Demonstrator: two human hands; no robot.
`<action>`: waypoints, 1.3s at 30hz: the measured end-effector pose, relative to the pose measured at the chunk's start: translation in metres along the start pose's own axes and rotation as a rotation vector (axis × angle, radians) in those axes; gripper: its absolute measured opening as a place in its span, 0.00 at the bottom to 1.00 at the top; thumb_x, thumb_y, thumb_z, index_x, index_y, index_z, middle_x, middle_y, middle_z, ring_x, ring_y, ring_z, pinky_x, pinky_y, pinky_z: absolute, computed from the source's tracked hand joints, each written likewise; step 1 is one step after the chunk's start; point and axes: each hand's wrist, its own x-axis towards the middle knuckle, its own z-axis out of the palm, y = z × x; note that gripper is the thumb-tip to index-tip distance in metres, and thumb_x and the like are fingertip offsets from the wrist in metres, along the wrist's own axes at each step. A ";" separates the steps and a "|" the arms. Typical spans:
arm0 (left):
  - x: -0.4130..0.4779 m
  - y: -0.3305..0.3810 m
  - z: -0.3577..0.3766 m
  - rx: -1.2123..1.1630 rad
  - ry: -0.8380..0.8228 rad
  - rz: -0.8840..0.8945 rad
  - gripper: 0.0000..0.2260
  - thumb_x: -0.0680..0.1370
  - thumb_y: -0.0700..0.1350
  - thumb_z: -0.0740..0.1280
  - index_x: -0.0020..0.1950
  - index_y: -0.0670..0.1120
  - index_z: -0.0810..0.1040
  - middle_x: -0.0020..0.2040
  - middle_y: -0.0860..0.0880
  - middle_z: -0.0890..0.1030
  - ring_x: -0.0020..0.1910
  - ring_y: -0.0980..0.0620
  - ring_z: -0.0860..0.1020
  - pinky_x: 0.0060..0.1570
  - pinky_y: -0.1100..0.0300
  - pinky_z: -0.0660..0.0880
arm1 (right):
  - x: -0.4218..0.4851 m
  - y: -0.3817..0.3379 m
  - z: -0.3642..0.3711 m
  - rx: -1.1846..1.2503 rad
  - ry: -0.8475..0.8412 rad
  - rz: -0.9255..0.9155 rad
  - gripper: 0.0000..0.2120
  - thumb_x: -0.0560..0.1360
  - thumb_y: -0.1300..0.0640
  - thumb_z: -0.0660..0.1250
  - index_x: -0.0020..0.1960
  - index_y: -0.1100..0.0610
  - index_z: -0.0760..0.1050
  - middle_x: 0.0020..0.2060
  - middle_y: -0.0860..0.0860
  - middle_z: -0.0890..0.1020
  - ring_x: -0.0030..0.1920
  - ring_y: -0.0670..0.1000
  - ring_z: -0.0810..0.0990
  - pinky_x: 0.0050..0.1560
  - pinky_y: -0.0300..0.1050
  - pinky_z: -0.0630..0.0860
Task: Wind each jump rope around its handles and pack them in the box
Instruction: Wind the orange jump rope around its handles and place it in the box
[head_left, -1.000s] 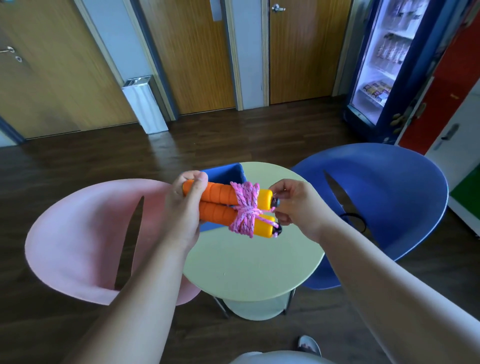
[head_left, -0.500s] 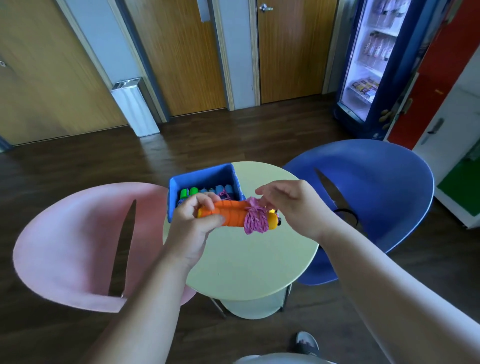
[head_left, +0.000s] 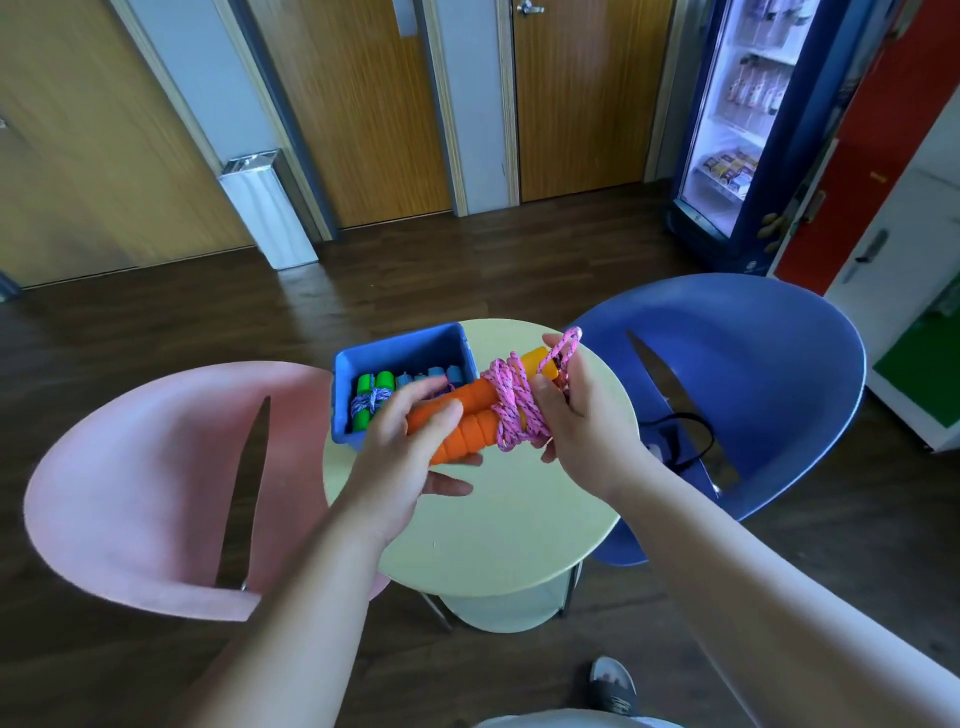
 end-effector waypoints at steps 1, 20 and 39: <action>0.002 -0.005 0.002 0.089 0.115 0.016 0.09 0.80 0.50 0.72 0.60 0.53 0.81 0.47 0.47 0.86 0.36 0.45 0.84 0.27 0.57 0.76 | 0.000 0.003 -0.001 -0.057 -0.018 -0.029 0.11 0.86 0.51 0.58 0.68 0.45 0.65 0.40 0.44 0.79 0.32 0.41 0.79 0.30 0.33 0.74; 0.021 0.006 -0.004 0.492 0.184 0.277 0.14 0.79 0.55 0.71 0.63 0.57 0.79 0.59 0.62 0.78 0.61 0.57 0.79 0.62 0.54 0.78 | 0.011 0.010 -0.001 0.257 -0.148 -0.018 0.11 0.83 0.61 0.65 0.63 0.61 0.69 0.37 0.46 0.76 0.28 0.38 0.77 0.27 0.30 0.70; 0.031 0.040 0.038 0.699 0.060 0.417 0.08 0.73 0.42 0.79 0.40 0.56 0.86 0.35 0.60 0.84 0.34 0.64 0.81 0.39 0.67 0.76 | 0.020 0.011 -0.013 0.310 -0.159 0.110 0.17 0.79 0.56 0.72 0.61 0.56 0.66 0.37 0.50 0.73 0.28 0.48 0.68 0.24 0.40 0.65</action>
